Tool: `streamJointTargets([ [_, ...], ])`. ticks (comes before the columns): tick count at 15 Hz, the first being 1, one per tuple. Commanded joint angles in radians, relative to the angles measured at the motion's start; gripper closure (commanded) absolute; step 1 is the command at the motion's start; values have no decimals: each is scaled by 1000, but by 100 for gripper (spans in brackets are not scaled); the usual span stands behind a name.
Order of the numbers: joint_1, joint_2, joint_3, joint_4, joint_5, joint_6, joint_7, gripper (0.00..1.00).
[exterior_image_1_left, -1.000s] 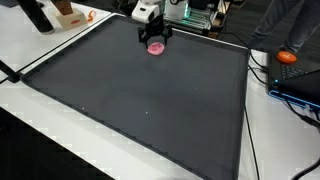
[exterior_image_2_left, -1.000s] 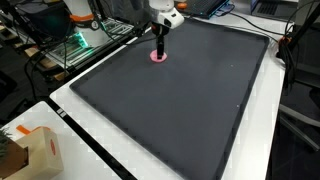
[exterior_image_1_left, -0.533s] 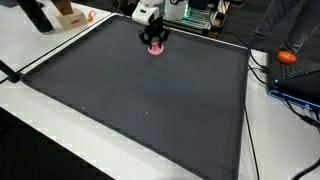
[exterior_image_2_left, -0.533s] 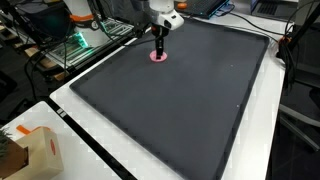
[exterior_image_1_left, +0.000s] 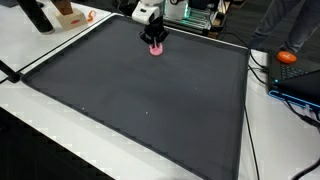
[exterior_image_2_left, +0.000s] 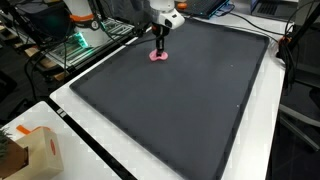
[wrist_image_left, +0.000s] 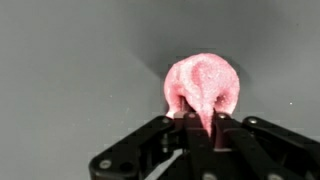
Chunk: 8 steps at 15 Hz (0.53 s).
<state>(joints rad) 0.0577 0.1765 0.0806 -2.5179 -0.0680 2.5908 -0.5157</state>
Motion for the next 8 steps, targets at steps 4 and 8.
streamJointTargets([
  [4, -8, 9, 9, -7, -31, 8, 29, 99],
  [8, -3, -9, 15, 0, -24, -20, 43, 56],
])
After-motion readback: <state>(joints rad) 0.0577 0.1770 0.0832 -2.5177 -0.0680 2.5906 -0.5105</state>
